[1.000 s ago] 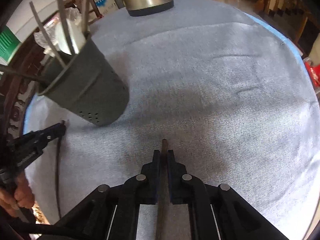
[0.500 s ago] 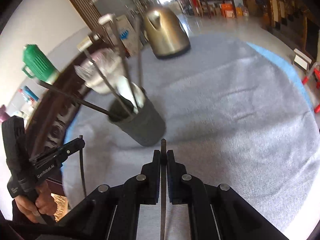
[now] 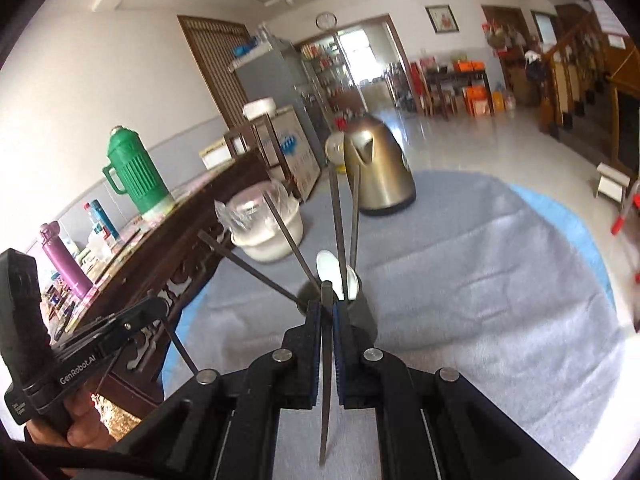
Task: Organize utensils
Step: 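Lift the chopsticks over the gray holder and lower them in with both tools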
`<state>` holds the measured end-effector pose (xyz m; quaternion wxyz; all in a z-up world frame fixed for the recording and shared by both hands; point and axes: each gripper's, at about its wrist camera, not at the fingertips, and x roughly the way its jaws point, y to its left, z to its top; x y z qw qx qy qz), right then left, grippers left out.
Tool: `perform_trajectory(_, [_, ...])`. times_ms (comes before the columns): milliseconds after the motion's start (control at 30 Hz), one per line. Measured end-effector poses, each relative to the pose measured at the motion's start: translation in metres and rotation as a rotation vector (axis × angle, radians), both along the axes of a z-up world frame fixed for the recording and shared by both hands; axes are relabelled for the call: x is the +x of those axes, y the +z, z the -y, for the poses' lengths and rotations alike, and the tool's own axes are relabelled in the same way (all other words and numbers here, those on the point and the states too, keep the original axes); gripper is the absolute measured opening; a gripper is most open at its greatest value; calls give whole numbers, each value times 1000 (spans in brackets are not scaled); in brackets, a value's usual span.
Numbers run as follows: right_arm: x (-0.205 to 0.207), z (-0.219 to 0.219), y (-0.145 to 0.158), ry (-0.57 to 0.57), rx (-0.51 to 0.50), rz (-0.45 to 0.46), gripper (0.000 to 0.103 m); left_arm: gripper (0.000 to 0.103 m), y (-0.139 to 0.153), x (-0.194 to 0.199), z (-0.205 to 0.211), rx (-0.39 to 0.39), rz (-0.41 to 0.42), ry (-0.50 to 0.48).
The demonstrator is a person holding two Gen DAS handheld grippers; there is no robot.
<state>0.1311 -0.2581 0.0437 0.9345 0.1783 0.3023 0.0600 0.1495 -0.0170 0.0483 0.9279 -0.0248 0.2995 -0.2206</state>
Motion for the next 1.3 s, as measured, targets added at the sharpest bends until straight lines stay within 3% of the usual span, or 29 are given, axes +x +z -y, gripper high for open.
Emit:
perform_trajectory(500, [-12, -4, 35, -36, -7, 132, 6, 7, 29, -4, 2, -40, 62, 19])
perform_trajectory(1300, [-26, -1, 64, -81, -54, 249, 6, 7, 57, -9, 28, 80, 189, 81])
